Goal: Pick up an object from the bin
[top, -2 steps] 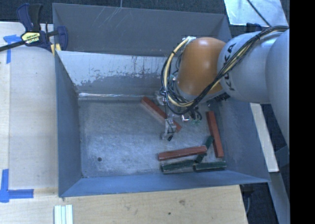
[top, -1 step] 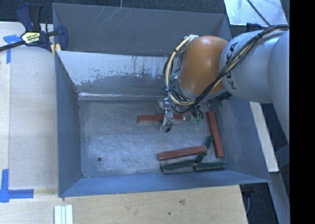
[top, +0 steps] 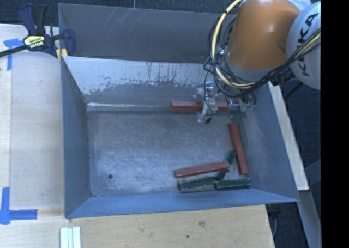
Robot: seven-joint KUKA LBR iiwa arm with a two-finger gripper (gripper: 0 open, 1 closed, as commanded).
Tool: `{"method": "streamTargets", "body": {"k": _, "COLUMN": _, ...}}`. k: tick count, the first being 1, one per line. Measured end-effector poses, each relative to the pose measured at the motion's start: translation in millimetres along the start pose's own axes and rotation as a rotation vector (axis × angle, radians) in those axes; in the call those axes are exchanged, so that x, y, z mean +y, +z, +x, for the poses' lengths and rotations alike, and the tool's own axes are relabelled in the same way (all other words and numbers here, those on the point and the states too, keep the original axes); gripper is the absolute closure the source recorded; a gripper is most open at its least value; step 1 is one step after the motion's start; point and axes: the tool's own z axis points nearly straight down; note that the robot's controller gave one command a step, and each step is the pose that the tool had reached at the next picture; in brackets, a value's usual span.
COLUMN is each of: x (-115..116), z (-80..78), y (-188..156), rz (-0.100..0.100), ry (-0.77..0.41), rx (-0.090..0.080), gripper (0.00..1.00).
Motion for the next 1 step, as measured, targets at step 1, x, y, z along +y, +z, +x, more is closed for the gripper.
{"method": "streamTargets", "body": {"k": 1, "x": -0.1, "z": 1.9, "y": 5.1, "rz": -0.001, "ry": 0.002, "rx": 0.009, "gripper": 1.0}}
